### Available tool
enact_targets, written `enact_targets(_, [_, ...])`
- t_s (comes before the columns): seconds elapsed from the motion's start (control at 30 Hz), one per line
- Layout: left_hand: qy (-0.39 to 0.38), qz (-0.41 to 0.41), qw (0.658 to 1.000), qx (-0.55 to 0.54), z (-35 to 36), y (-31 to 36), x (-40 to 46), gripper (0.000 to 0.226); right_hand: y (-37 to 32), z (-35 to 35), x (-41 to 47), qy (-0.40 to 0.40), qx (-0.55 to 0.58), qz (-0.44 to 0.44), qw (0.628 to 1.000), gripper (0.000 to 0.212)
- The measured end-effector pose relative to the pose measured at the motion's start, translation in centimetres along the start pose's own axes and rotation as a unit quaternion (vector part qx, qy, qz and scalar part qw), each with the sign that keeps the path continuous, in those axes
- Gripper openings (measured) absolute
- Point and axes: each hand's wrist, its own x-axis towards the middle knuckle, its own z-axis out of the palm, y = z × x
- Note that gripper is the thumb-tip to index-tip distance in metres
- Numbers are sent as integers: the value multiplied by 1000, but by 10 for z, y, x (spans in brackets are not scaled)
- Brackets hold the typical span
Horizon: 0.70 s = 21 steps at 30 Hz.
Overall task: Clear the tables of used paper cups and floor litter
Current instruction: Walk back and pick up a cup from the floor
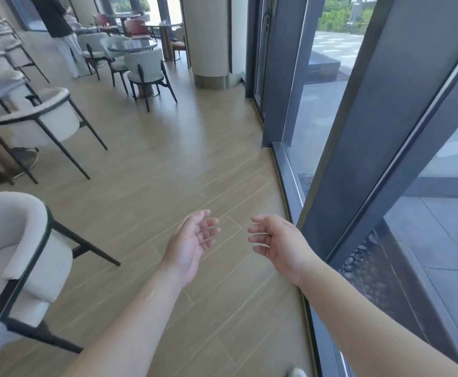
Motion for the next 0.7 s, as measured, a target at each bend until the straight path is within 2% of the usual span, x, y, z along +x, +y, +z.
enact_targets(0.2, [94,7,995,13,-9,4,56,24,-7,14,92,-72,-14,42,996,33])
enact_targets(0.43, [190,23,982,3,23,27,130,21,-52,20,194,-191,-58,62,978,32])
enact_targets(0.7, [304,53,951,-1,17,39,148,20,-68,43,267,-278,-82,98,952,22])
